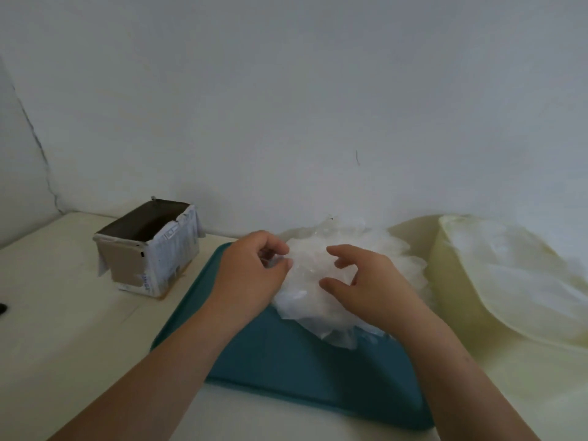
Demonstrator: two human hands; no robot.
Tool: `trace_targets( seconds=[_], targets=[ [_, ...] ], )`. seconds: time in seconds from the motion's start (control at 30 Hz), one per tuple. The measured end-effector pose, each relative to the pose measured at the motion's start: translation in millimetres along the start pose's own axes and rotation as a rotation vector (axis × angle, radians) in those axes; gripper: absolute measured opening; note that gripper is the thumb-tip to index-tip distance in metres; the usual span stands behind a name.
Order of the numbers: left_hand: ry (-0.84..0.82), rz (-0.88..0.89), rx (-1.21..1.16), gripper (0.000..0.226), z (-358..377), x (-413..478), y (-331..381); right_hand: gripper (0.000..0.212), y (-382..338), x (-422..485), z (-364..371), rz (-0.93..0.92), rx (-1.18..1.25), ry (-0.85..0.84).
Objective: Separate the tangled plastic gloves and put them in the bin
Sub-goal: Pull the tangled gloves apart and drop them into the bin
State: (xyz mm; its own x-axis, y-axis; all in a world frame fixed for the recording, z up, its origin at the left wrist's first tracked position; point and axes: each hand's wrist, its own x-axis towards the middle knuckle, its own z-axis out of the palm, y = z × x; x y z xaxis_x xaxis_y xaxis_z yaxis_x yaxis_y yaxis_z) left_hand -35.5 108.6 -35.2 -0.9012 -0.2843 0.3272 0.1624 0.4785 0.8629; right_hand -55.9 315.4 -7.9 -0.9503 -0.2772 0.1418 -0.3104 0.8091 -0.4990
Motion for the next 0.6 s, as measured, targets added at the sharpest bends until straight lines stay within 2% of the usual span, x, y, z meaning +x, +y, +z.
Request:
trace_targets(
  seconds=[0.1, 0.2, 0.27, 0.33, 0.37, 0.4, 0.47, 0.6],
  targets=[
    [0.003, 0.000, -0.084, 0.022, -7.3, 0.4, 2.9, 0.042, -0.1, -0.5, -2.1, -0.002, -0.010, -0.038],
    [0.017, -0.024, -0.263, 0.028, -15.5, 2.8, 9.7, 0.003, -0.7, -0.2, 2.0, -0.028, 0.015, 0.003],
    [0.001, -0.142, -0.449, 0.043, -16.3, 4.0, 14.6, 0.014, -1.5, -1.0, 6.0, -0.042, 0.096, 0.096],
    [-0.097, -0.297, -0.583, 0.058, -16.0, 4.0, 15.7, 0.015, -6.7, -3.3, 5.3, -0.030, 0.239, 0.192],
    [-0.170, -0.338, -0.605, 0.056, -15.1, 3.2, 14.1, 0.015, -9.6, -4.3, 4.4, -0.020, 0.311, 0.218],
    [-0.232, -0.352, -0.610, 0.044, -14.1, 1.6, 12.6, 0.015, -11.8, -5.8, 3.7, -0.008, 0.368, 0.228],
    [-0.256, -0.361, -0.620, 0.018, -11.9, -1.8, 12.6, 0.016, -15.4, -7.4, 2.3, 0.001, 0.413, 0.214],
    [-0.207, -0.367, -0.680, 0.012, -12.9, -0.3, 18.6, 0.019, -17.6, -9.7, 0.3, -0.027, 0.376, 0.163]
  ],
)
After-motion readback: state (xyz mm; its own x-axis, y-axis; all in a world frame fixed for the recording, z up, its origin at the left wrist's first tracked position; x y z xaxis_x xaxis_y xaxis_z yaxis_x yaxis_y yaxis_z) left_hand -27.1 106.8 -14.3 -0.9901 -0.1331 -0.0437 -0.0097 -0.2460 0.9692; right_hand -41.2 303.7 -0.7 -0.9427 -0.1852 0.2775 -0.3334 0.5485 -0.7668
